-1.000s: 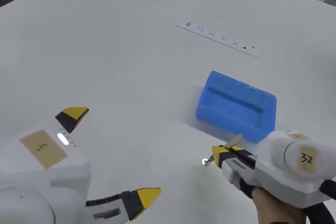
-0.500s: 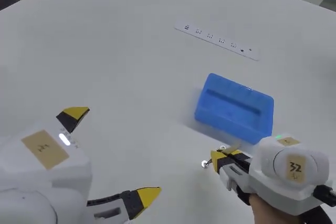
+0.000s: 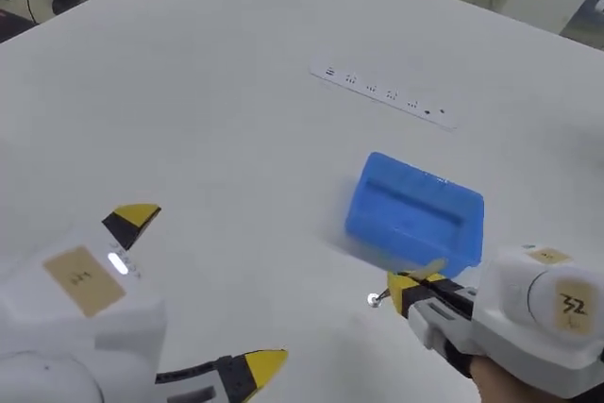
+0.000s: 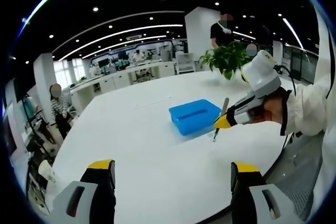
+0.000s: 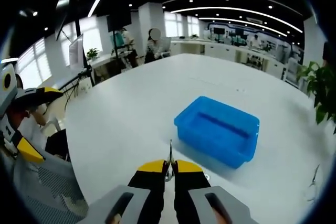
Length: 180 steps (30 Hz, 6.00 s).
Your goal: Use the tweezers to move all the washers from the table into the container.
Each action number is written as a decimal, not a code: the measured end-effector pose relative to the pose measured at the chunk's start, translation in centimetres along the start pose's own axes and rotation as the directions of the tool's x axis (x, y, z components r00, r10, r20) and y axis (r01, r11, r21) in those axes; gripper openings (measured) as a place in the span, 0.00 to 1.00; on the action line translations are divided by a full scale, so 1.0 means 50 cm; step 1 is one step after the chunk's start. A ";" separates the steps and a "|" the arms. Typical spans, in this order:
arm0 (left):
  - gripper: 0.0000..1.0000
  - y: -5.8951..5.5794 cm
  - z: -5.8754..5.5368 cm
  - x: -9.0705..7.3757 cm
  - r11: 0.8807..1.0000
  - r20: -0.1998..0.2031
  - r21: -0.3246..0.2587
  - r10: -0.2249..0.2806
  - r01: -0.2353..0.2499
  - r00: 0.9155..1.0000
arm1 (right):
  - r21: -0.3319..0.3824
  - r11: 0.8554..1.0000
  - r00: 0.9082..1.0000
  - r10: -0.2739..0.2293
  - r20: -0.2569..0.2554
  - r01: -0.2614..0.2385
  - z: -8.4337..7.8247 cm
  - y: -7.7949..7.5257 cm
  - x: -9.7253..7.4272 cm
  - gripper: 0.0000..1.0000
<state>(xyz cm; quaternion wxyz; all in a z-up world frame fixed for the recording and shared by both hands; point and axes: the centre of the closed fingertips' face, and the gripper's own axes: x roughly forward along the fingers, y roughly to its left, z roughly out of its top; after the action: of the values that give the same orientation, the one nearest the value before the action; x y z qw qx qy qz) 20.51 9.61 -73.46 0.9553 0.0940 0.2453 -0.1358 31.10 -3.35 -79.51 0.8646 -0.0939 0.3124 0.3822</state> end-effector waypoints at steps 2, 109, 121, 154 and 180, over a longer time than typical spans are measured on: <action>0.93 0.002 0.003 -0.002 1.000 0.005 0.003 0.003 -0.003 1.000 | -0.004 1.000 1.000 -0.001 0.003 0.001 0.002 0.000 -0.002 0.01; 0.91 0.034 -0.019 -0.009 0.998 -0.042 0.013 0.070 -0.069 0.997 | 0.006 0.998 0.988 -0.067 0.137 0.067 0.126 -0.110 0.013 0.03; 0.91 0.032 -0.019 -0.013 0.998 -0.037 0.012 0.068 -0.068 0.997 | 0.038 0.998 0.995 -0.055 0.087 0.052 0.058 -0.088 0.013 0.03; 0.91 0.035 -0.048 0.009 0.998 -0.090 -0.007 0.063 -0.064 0.994 | 0.008 0.997 0.997 -0.073 -0.020 0.073 -0.021 -0.122 0.078 0.04; 0.90 0.021 -0.066 0.037 1.000 -0.121 -0.012 0.027 -0.029 0.992 | 0.008 0.998 0.998 -0.062 -0.020 0.062 -0.030 -0.114 0.072 0.04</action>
<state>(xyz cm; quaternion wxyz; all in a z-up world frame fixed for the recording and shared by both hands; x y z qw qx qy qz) 20.89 11.01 -77.11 0.9412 0.0989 0.3020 -0.1146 36.34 -5.70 -83.34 0.8732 -0.1035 0.3197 0.3528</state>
